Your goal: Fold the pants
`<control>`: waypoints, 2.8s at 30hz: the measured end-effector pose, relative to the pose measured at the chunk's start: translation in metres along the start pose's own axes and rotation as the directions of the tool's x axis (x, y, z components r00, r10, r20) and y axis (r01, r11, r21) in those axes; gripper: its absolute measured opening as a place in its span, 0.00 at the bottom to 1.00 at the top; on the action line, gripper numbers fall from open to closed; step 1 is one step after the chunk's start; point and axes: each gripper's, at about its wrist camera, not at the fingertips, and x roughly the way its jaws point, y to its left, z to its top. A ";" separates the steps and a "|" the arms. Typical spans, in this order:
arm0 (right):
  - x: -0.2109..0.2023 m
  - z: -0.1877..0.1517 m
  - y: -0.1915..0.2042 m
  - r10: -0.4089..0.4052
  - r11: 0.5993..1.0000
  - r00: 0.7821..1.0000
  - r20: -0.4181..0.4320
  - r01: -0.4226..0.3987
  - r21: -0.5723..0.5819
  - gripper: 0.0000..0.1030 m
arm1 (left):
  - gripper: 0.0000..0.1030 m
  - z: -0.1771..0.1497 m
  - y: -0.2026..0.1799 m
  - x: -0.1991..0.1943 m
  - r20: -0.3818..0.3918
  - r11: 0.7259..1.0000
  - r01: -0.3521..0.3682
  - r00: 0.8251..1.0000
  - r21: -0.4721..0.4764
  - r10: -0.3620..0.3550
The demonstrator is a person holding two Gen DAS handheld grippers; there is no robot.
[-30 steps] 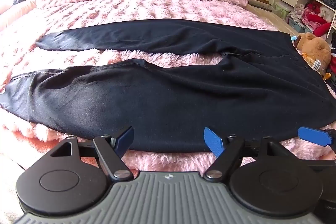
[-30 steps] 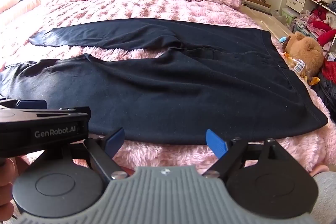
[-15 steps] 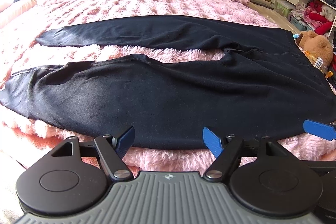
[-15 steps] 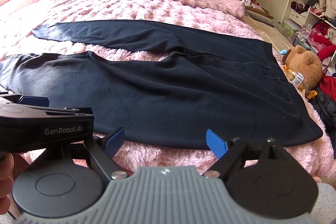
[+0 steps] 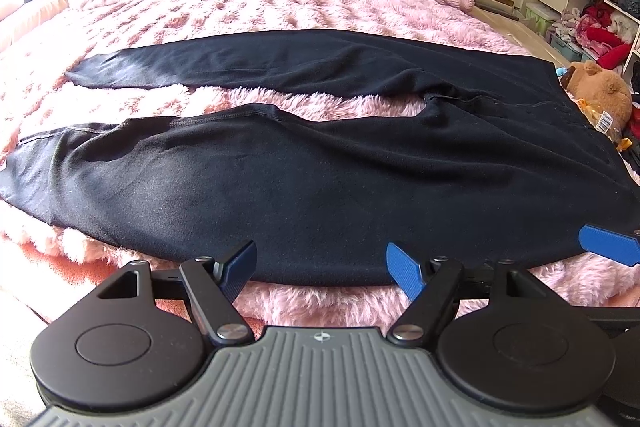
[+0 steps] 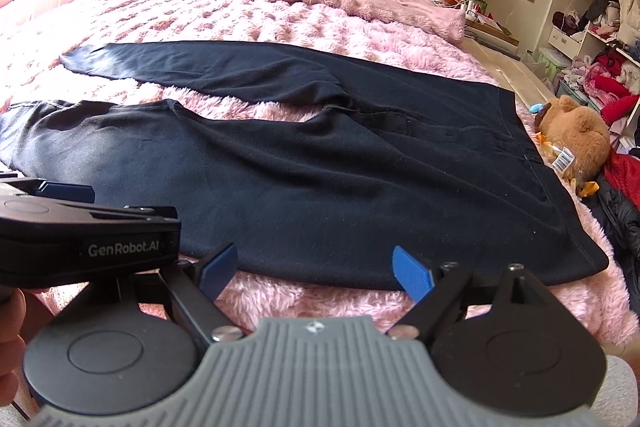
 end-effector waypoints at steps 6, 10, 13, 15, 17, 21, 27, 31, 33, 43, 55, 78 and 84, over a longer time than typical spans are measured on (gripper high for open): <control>0.000 0.000 0.001 0.000 1.000 1.000 -0.002 0.000 -0.002 0.79 | 0.84 0.000 0.000 -0.001 0.001 1.000 -0.001 1.000 0.003 0.001; 0.000 0.001 0.004 0.004 1.000 1.000 0.002 -0.004 -0.007 0.79 | 0.84 0.000 0.004 0.000 -0.003 1.000 0.007 1.000 -0.011 -0.007; 0.000 0.003 0.007 0.014 1.000 1.000 0.013 -0.014 -0.006 0.79 | 0.83 0.001 0.010 0.000 -0.007 0.999 0.014 1.000 -0.033 -0.014; -0.001 0.005 0.008 0.032 0.999 0.999 0.027 -0.032 0.007 0.79 | 0.79 0.002 0.015 -0.001 0.011 0.999 0.019 1.000 -0.046 -0.019; -0.002 0.007 0.011 0.050 0.999 0.998 0.045 -0.050 0.004 0.79 | 0.77 0.001 0.021 -0.002 0.037 0.998 0.039 0.999 -0.055 -0.037; -0.003 0.008 0.018 0.085 0.996 0.993 0.078 -0.085 -0.009 0.79 | 0.76 0.001 0.037 -0.001 0.035 0.993 0.080 0.996 -0.085 -0.077; 0.011 0.006 -0.007 0.148 0.987 0.989 -0.014 -0.146 0.069 0.79 | 0.76 -0.001 0.071 -0.002 0.109 0.978 0.128 0.988 -0.163 -0.111; 0.013 -0.001 -0.065 0.193 0.941 0.981 -0.006 -0.183 0.283 0.78 | 0.76 0.002 0.089 0.001 0.152 0.959 0.175 0.978 -0.223 -0.143; 0.011 -0.007 -0.097 0.155 0.918 0.988 0.006 -0.146 0.369 0.70 | 0.76 0.007 0.090 0.006 0.149 0.953 0.205 0.973 -0.224 -0.174; 0.009 -0.062 -0.234 0.016 0.682 1.000 0.001 -0.011 0.732 0.38 | 0.76 -0.001 0.067 0.019 0.120 0.951 0.270 0.960 -0.148 -0.254; 0.049 -0.079 -0.270 0.171 0.414 0.977 0.127 -0.188 0.890 0.35 | 0.79 -0.001 0.155 -0.007 0.219 0.890 0.150 0.974 -0.431 -0.058; 0.064 -0.072 -0.265 0.112 0.428 0.990 0.090 -0.130 0.894 0.14 | 0.25 -0.038 0.449 0.062 0.236 0.467 0.234 0.970 -0.853 -0.054; 0.069 -0.068 -0.262 0.099 0.458 0.993 0.068 -0.106 0.883 0.16 | 0.09 -0.044 0.470 0.092 0.252 0.363 0.271 0.962 -0.891 -0.100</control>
